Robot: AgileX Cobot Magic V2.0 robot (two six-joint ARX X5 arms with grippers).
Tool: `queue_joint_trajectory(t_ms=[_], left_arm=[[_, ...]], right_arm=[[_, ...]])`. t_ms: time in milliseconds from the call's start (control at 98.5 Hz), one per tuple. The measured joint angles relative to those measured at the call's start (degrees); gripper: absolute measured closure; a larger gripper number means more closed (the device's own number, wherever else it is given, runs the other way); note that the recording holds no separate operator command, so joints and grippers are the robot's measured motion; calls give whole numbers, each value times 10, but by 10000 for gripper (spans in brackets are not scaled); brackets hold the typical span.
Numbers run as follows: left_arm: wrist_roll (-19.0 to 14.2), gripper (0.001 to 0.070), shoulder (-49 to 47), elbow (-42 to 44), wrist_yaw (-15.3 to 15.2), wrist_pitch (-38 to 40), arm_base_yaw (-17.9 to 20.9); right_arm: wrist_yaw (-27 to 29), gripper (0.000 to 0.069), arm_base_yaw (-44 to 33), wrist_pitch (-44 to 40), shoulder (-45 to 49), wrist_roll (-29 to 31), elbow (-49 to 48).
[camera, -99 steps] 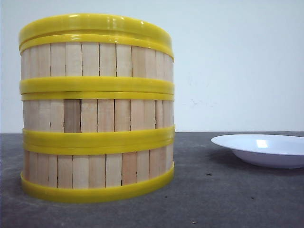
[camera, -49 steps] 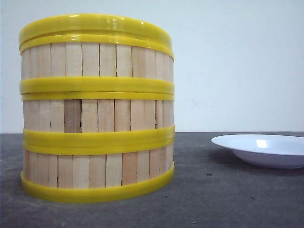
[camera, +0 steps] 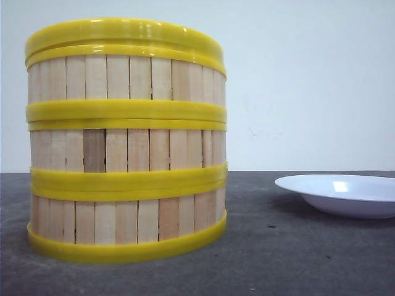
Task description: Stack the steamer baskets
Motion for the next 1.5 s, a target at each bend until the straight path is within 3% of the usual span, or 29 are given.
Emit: queue_joint_trajectory(t_ms=[436, 508, 589, 802, 893, 1208, 1502], left_arm=[[0, 695, 0, 0, 0, 0, 0], [0, 695, 0, 0, 0, 0, 0], [0, 695, 0, 0, 0, 0, 0], [0, 695, 0, 0, 0, 0, 0], [0, 695, 0, 0, 0, 0, 0], [0, 695, 0, 0, 0, 0, 0], [0, 695, 0, 0, 0, 0, 0]], right_arm=[[1, 669, 0, 0, 0, 0, 0], [22, 669, 0, 7, -6, -1, -1], [57, 669, -4, 62, -28, -6, -16], [57, 669, -6, 344, -117, -12, -142], [55, 669, -6, 420, -164, -12, -216], [54, 671, -6, 448, -281, -2, -396], [44, 672, -6, 461, -302, 10, -418]])
